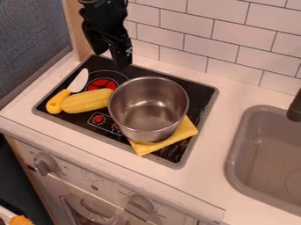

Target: Move the silver bowl to the left burner

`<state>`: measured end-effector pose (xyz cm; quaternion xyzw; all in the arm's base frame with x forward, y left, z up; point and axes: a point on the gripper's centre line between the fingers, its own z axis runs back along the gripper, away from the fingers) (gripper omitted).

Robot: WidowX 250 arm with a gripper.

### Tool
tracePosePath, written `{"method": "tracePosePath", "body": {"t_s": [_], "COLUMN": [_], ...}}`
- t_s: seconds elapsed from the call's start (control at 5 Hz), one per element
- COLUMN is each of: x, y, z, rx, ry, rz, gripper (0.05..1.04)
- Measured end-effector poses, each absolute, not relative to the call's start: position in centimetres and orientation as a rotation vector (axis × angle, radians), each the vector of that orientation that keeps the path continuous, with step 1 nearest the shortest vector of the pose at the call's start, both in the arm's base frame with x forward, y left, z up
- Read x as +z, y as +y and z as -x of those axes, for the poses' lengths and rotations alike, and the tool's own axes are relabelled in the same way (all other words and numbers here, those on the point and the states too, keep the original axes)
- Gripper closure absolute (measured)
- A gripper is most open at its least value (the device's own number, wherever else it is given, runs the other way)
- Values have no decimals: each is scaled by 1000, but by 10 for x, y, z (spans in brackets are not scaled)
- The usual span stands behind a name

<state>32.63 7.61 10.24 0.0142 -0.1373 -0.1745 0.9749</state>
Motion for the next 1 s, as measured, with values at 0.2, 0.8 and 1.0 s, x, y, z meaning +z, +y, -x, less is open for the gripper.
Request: {"method": "tracePosePath", "body": {"t_s": [0.2, 0.8, 1.0], "x": [94, 66, 48], "y": [75, 53, 48], "z": [-326, -334, -332], "rx": [-350, -390, -399], "ry": [-256, -259, -218], "rz": [-14, 110, 166], "gripper": [83, 83, 83]}}
